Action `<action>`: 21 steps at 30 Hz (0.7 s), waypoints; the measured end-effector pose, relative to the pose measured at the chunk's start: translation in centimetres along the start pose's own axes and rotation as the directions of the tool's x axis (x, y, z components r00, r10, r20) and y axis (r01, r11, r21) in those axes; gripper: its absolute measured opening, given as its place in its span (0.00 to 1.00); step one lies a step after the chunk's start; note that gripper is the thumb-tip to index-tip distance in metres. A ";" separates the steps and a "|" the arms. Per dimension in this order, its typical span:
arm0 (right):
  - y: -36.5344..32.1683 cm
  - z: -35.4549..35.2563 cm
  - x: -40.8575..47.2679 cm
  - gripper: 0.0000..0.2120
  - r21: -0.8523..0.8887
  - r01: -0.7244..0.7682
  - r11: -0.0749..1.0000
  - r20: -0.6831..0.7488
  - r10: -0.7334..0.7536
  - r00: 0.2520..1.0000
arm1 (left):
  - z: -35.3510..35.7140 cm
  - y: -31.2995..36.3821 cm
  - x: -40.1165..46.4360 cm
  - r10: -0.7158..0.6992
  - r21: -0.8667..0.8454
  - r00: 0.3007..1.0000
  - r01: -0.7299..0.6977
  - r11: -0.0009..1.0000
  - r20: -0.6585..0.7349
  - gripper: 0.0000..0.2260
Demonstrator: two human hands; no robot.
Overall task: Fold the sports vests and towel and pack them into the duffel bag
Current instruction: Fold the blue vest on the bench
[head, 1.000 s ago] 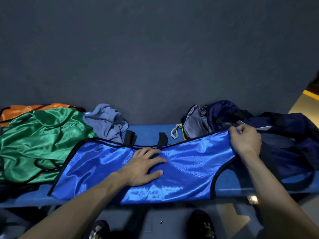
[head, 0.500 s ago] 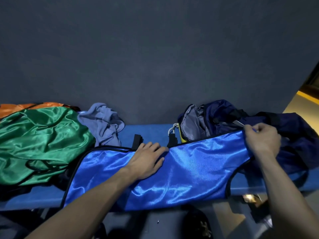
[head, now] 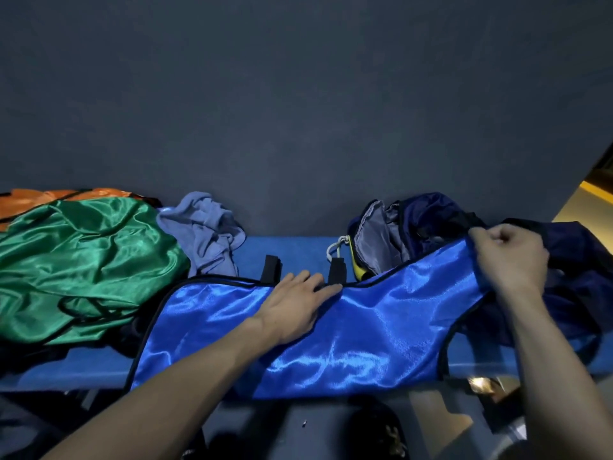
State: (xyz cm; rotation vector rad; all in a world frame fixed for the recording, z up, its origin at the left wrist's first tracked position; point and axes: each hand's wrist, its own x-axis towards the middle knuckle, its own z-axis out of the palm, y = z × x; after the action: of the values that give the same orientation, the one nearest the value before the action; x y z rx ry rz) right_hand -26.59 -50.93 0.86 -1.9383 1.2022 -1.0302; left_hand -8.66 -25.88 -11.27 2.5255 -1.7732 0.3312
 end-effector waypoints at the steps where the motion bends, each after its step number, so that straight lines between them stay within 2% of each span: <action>1: -0.9 0.0 -0.4 0.12 0.056 0.020 0.998 0.027 -0.022 0.999 | -0.2 -0.1 -0.4 0.011 -0.041 1.000 -0.012 0.999 -0.013 0.25; 3: -3.0 0.7 -1.6 0.14 0.185 0.059 0.981 0.103 -0.079 0.992 | -0.9 -0.8 -1.5 -0.002 -0.148 0.999 -0.006 0.989 -0.049 0.20; 6: -6.2 2.9 -4.2 0.14 0.359 0.064 0.931 0.267 -0.168 0.949 | -2.9 -3.0 -4.0 -0.123 -0.304 0.992 0.115 0.946 -0.007 0.09; 10: -10.1 8.1 -8.6 0.14 0.438 0.042 0.898 0.435 -0.253 0.864 | -4.2 -7.3 -8.1 -0.263 -0.186 0.943 0.301 0.935 0.205 0.12; 13: -12.5 12.3 -12.4 0.14 0.457 -0.012 0.889 0.546 -0.270 0.793 | -4.1 -9.9 -10.4 -0.423 -0.081 0.878 0.449 0.890 0.224 0.10; 14: -13.1 13.6 -13.7 0.14 0.453 -0.030 0.891 0.581 -0.269 0.768 | -3.9 -10.6 -11.0 -0.448 -0.128 0.867 0.480 0.868 0.219 0.10; 15: -13.6 14.8 -15.0 0.14 0.449 -0.047 0.892 0.611 -0.268 0.745 | -3.9 -11.2 -11.4 -0.465 -0.256 0.861 0.505 0.824 0.205 0.11; 16: -14.1 15.8 -16.2 0.13 0.450 -0.078 0.890 0.640 -0.260 0.723 | -4.2 -11.3 -11.6 -0.486 -0.447 0.849 0.523 0.726 0.205 0.12; 18: -14.8 17.1 -17.8 0.11 0.458 -0.182 0.870 0.699 -0.226 0.679 | -5.5 -10.5 -11.7 -0.489 -0.782 0.821 0.502 0.370 0.295 0.16; 19: -15.1 17.5 -18.3 0.10 0.463 -0.206 0.862 0.708 -0.220 0.671 | -6.4 -9.7 -11.4 -0.464 -0.869 0.824 0.454 0.199 0.325 0.17; 21: -15.2 18.1 -19.0 0.10 0.457 -0.110 0.883 0.680 -0.267 0.683 | -7.6 -8.9 -11.0 -0.456 -0.931 0.824 0.365 -0.027 0.336 0.16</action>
State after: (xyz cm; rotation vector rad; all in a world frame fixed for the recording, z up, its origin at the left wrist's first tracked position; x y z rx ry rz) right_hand -9.88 -25.76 -1.18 -1.7307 0.3551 -0.4093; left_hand -5.04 -11.42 -5.22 1.6691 -0.5278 -0.6411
